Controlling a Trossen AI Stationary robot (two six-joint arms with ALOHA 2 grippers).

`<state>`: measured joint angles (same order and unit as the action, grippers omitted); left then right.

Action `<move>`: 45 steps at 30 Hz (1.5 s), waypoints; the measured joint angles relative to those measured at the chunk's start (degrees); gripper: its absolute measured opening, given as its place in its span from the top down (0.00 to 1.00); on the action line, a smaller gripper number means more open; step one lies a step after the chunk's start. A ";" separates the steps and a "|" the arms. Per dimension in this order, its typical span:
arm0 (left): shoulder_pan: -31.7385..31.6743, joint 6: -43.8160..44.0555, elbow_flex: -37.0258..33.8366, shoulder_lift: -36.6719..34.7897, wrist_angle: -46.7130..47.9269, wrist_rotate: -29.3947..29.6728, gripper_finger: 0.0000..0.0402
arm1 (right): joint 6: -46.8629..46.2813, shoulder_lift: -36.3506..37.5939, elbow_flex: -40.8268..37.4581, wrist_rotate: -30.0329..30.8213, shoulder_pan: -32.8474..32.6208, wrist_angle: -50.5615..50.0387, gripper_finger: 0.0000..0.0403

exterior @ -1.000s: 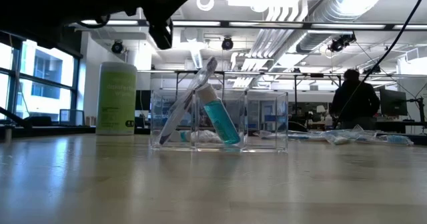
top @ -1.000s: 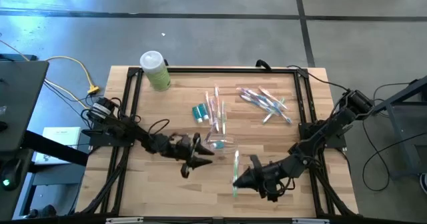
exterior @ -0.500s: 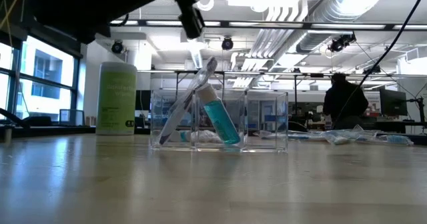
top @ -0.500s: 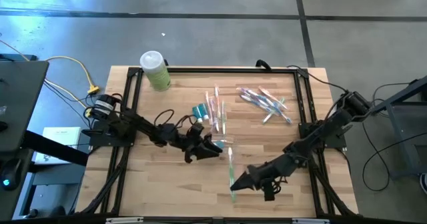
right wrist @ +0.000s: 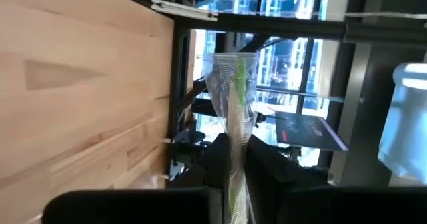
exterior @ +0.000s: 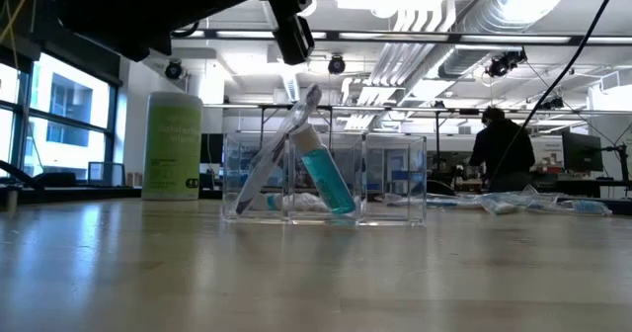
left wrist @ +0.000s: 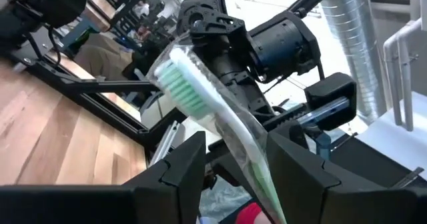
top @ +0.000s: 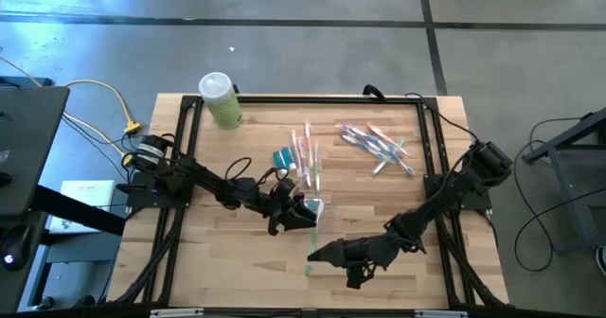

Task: Pick & Place toothbrushing station
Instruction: Put the green toothbrush into the transparent organizer

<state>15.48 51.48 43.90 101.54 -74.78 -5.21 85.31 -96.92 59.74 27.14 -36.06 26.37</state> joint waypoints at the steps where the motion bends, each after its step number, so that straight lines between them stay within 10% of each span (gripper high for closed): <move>1: 0.16 -0.21 0.00 0.00 0.00 0.09 0.61 | -0.50 0.00 0.01 0.31 0.14 -0.05 0.93; 18: 0.53 -3.50 -0.04 0.00 0.92 0.35 0.62 | -7.11 0.07 0.01 1.00 3.20 -2.67 0.93; 33: 0.53 -3.18 -0.09 0.00 1.33 1.14 0.96 | -18.67 0.09 -0.01 2.53 3.13 -4.09 0.92; 41: 0.10 -5.14 0.00 -0.17 0.97 0.08 0.96 | -30.40 0.04 -0.15 6.12 -0.17 -2.90 0.74; 45: -0.04 -7.00 -0.07 0.00 1.62 0.71 0.96 | -39.53 0.11 -0.01 17.68 -4.21 -0.70 0.62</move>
<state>15.44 44.48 43.83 101.53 -73.16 -4.51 45.77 -96.82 59.72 44.82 -40.27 25.67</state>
